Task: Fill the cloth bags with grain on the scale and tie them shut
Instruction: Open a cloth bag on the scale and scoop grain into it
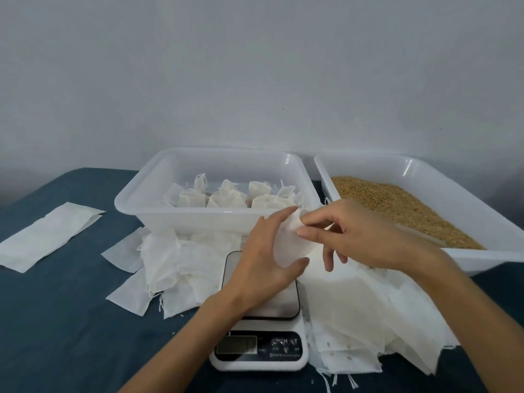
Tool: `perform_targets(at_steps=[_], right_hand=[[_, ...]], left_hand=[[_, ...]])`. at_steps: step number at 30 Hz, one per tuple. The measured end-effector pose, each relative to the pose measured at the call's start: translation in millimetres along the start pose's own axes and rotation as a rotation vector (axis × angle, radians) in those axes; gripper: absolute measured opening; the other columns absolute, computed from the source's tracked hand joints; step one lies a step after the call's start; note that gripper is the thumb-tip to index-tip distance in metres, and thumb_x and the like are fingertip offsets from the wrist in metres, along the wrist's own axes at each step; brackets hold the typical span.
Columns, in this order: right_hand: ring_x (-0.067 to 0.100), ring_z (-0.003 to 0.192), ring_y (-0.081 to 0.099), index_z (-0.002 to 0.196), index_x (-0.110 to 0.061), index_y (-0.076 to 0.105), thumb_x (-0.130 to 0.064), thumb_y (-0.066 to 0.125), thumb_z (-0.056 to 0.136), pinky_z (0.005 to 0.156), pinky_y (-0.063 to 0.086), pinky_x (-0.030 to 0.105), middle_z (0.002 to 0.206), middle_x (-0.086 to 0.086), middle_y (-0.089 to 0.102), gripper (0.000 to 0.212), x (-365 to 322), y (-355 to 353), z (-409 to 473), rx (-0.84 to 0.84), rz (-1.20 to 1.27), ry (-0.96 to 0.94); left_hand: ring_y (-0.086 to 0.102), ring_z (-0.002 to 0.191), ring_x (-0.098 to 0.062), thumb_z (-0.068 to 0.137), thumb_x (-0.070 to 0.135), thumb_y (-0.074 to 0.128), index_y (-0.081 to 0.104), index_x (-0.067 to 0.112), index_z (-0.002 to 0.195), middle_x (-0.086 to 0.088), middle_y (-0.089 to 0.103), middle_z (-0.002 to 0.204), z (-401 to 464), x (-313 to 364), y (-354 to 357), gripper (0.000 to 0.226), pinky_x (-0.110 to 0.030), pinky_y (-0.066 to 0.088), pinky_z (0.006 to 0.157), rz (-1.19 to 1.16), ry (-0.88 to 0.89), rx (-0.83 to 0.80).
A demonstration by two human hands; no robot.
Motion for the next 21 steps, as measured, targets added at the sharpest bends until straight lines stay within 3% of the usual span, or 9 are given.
perform_targets(at_steps=[2,4,6,8,12,14,16,18,21], right_hand=[[0.016,0.059,0.073,0.068,-0.026,0.051,-0.049,0.051,0.101,0.047,0.044,0.019,0.072,-0.009,0.057,0.040,-10.2,0.3,1.6,-0.061,-0.005,0.014],[0.018,0.062,0.074,0.074,-0.039,0.061,-0.059,0.049,0.098,0.052,0.048,0.028,0.082,-0.016,0.064,0.033,-19.6,-0.2,3.5,-0.143,-0.006,0.021],[0.021,0.064,0.075,0.094,-0.046,0.070,-0.065,0.050,0.095,0.052,0.052,0.031,0.102,-0.019,0.069,0.028,-25.6,-6.7,3.4,-0.183,0.053,0.009],[0.022,0.063,0.075,0.110,-0.041,0.073,-0.069,0.053,0.092,0.049,0.054,0.027,0.112,-0.016,0.072,0.039,-23.2,-22.8,0.1,-0.117,0.132,0.008],[0.021,0.068,0.074,0.109,-0.042,0.073,-0.065,0.066,0.085,0.059,0.060,0.034,0.105,-0.011,0.076,0.034,27.8,-70.5,-16.8,0.181,0.093,0.145],[0.014,0.079,0.074,0.106,-0.045,0.072,-0.053,0.075,0.081,0.065,0.059,0.026,0.104,-0.012,0.076,0.027,77.9,-92.5,-26.6,0.265,-0.084,0.301],[0.010,0.095,0.067,0.118,-0.036,0.066,-0.042,0.081,0.080,0.081,0.054,0.027,0.113,-0.008,0.072,0.041,130.3,-104.9,-37.0,0.212,-0.347,0.533],[0.016,0.103,0.063,0.128,-0.023,0.061,-0.043,0.081,0.081,0.094,0.052,0.035,0.120,-0.002,0.067,0.054,171.6,-105.8,-47.1,0.103,-0.486,0.728],[0.015,0.099,0.063,0.112,-0.026,0.064,-0.048,0.078,0.082,0.093,0.054,0.039,0.112,-0.005,0.067,0.040,197.3,-98.8,-53.5,0.046,-0.539,0.813]], left_hand=[[0.057,0.122,-0.016,0.080,0.015,0.069,0.051,0.022,0.141,0.008,0.062,0.132,0.5,2.0,-0.1,0.064,-0.043,0.045,0.107,-0.046,-0.011,-0.004],[0.059,0.112,-0.019,0.073,0.014,0.058,0.054,0.020,0.134,0.005,0.065,0.120,-0.1,4.2,0.5,0.061,-0.038,0.049,0.097,-0.082,-0.026,-0.025],[0.061,0.098,-0.011,0.071,0.012,0.055,0.057,0.023,0.122,0.012,0.065,0.106,-1.0,3.2,2.3,0.053,-0.026,0.049,0.084,-0.137,-0.049,-0.018],[0.060,0.081,-0.010,0.074,0.011,0.059,0.059,0.027,0.110,0.011,0.065,0.092,-1.9,0.9,2.9,0.040,-0.023,0.048,0.069,-0.247,-0.095,0.018],[0.067,0.090,-0.023,0.078,0.013,0.071,0.063,0.018,0.103,0.000,0.071,0.096,0.0,-5.5,5.9,0.027,-0.039,0.055,0.077,-0.422,-0.160,0.035],[0.067,0.088,-0.015,0.077,0.015,0.075,0.062,0.021,0.104,-0.001,0.072,0.096,1.3,-9.9,6.2,0.030,-0.030,0.054,0.073,-0.471,-0.191,0.040],[0.066,0.083,-0.013,0.077,0.016,0.079,0.059,0.025,0.107,-0.003,0.072,0.094,2.0,-13.4,7.7,0.037,-0.023,0.052,0.068,-0.491,-0.192,0.028],[0.066,0.084,-0.014,0.077,0.018,0.082,0.059,0.023,0.108,-0.005,0.071,0.094,2.4,-16.4,9.5,0.038,-0.024,0.053,0.070,-0.511,-0.200,0.024],[0.067,0.088,-0.017,0.076,0.023,0.084,0.063,0.017,0.102,-0.005,0.071,0.096,2.4,-18.2,10.4,0.034,-0.028,0.054,0.076,-0.541,-0.215,0.020]])
Point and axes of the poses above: each hand's wrist, its own z-axis towards the middle knuckle, its own y-axis out of the palm, x = y × z, the point moved 4 cm from there along z, towards the middle knuckle
